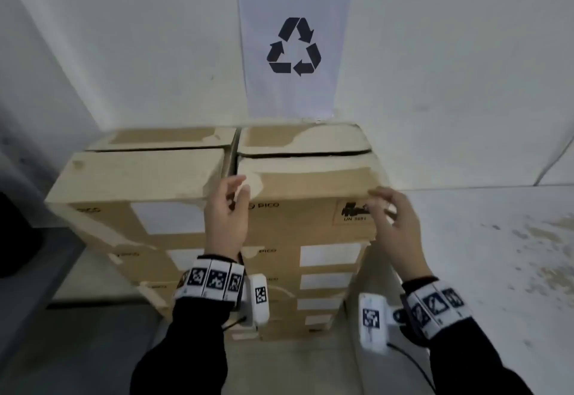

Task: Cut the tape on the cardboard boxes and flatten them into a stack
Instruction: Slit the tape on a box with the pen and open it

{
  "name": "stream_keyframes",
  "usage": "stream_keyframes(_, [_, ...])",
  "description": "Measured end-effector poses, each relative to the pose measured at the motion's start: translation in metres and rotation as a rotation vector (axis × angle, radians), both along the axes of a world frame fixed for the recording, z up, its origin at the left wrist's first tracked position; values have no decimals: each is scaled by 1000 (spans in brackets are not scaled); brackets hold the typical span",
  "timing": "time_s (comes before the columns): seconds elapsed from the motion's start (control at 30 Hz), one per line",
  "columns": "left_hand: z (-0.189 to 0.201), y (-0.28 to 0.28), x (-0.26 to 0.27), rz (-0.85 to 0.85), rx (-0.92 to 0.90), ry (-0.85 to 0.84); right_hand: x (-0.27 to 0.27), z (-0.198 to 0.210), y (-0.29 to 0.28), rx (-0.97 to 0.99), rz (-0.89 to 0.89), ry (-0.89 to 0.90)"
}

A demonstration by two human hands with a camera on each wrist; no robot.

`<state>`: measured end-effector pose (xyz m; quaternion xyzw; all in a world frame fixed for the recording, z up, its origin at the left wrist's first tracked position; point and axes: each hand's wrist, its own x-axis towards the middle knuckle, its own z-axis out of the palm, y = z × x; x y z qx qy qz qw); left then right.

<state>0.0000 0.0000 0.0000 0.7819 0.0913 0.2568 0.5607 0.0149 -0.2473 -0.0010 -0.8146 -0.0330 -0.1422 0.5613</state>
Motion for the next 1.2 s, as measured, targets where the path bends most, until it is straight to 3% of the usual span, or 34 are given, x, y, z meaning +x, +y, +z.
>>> stream_keyframes(0.1, [6,6,52,56,26,36,62,9,-8,-62,-173,26])
stream_keyframes(0.23, [5,8,85,82,78,232,118,-1,-20,11,-121,336])
stream_keyframes(0.43, [3,5,99,120,197,366,144,-27,-32,111,-68,519])
stream_keyframes(0.63, [-5,2,96,78,-14,545,143,-18,-39,144,84,633])
stream_keyframes(0.8, [14,-2,87,29,-33,493,128,1,-43,208,139,570])
stream_keyframes(0.93, [35,-18,62,-42,-56,315,91,28,-70,266,154,445])
stream_keyframes(1.07, [49,-71,33,-138,-55,176,49,41,-128,292,89,363])
stream_keyframes(1.2, [34,-161,15,-228,-64,166,10,31,-219,291,-48,372])
